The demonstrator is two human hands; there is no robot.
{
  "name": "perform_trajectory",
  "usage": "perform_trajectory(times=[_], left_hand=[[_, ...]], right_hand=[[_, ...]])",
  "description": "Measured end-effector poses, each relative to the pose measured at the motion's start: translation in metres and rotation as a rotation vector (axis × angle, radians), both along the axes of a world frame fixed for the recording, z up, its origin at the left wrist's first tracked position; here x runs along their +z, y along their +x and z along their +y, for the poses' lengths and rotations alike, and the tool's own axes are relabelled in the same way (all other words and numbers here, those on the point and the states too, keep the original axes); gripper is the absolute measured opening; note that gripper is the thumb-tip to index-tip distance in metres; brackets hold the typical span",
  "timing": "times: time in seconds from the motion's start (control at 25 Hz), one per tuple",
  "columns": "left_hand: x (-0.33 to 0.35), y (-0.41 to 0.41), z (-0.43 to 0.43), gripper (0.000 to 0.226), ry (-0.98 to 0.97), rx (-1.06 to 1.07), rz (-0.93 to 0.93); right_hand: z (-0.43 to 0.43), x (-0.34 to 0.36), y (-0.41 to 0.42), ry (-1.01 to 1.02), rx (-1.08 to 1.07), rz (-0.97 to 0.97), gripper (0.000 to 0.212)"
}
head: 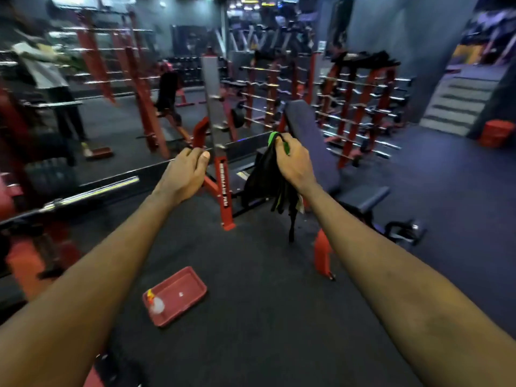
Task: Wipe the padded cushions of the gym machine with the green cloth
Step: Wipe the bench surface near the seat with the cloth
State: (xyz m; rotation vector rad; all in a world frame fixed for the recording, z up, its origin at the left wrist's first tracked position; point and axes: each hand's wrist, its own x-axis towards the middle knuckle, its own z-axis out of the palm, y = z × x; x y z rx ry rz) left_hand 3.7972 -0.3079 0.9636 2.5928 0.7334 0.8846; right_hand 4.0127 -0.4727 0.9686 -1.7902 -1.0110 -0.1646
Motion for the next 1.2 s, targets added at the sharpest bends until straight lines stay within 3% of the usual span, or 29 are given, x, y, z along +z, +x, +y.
perform_trajectory(times=[0.24, 0.44, 0.88, 1.2], left_hand=[[0.004, 0.134, -0.056, 0.06, 0.007, -0.191, -0.004], [-0.006, 0.215, -0.064, 0.071, -0.045, -0.267, 0.007], [-0.006, 0.383, 0.039, 0.043, -0.034, -0.33, 0.032], [-0.005, 0.519, 0.121, 0.047, -0.047, -0.372, 0.07]], right_hand=[[-0.095, -0.001, 0.104, 0.014, -0.205, 0.008, 0.027], [-0.123, -0.012, 0.158, 0.009, -0.302, 0.038, 0.024], [-0.054, -0.021, 0.31, -0.002, -0.439, 0.073, 0.028], [0.017, -0.029, 0.432, 0.007, -0.494, 0.043, 0.025]])
